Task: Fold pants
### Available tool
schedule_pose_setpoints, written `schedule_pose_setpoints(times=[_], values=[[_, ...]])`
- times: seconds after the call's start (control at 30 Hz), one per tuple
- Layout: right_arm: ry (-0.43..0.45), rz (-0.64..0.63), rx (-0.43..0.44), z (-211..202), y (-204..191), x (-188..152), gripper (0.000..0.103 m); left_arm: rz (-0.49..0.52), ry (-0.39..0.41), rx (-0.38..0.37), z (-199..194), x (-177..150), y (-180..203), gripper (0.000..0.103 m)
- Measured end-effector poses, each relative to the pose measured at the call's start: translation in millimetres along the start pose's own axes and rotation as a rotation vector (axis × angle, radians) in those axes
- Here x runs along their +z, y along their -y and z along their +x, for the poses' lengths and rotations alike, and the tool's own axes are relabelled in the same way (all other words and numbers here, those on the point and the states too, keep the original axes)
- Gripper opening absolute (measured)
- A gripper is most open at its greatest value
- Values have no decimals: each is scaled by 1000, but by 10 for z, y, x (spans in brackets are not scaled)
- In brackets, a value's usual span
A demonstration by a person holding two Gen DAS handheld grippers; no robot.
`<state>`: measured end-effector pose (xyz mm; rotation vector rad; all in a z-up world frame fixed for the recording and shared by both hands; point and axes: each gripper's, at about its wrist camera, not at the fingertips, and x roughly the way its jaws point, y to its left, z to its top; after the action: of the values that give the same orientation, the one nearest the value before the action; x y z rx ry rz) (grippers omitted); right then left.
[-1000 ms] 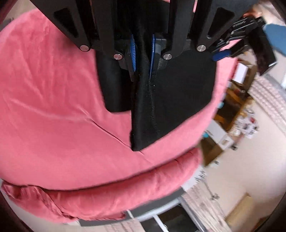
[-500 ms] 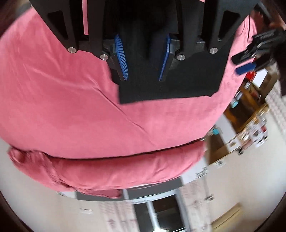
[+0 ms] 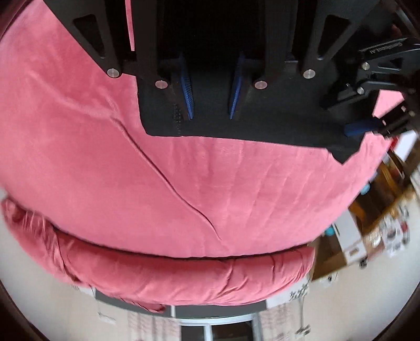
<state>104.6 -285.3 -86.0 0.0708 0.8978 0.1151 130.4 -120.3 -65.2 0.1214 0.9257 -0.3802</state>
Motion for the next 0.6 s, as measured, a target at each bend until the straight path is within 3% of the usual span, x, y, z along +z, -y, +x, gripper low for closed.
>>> schedule_pose_setpoints(times=[0.17,0.37,0.6], values=[[21,111,27,179,248,-68,0,-6,5,-33,97,3,-64,65],[56,153,57,219,300,-97,0,30,56,-13,75,-86,4,65],[100,144,56,-110,241,-167,0,17,81,-1,-120,-195,60,65]])
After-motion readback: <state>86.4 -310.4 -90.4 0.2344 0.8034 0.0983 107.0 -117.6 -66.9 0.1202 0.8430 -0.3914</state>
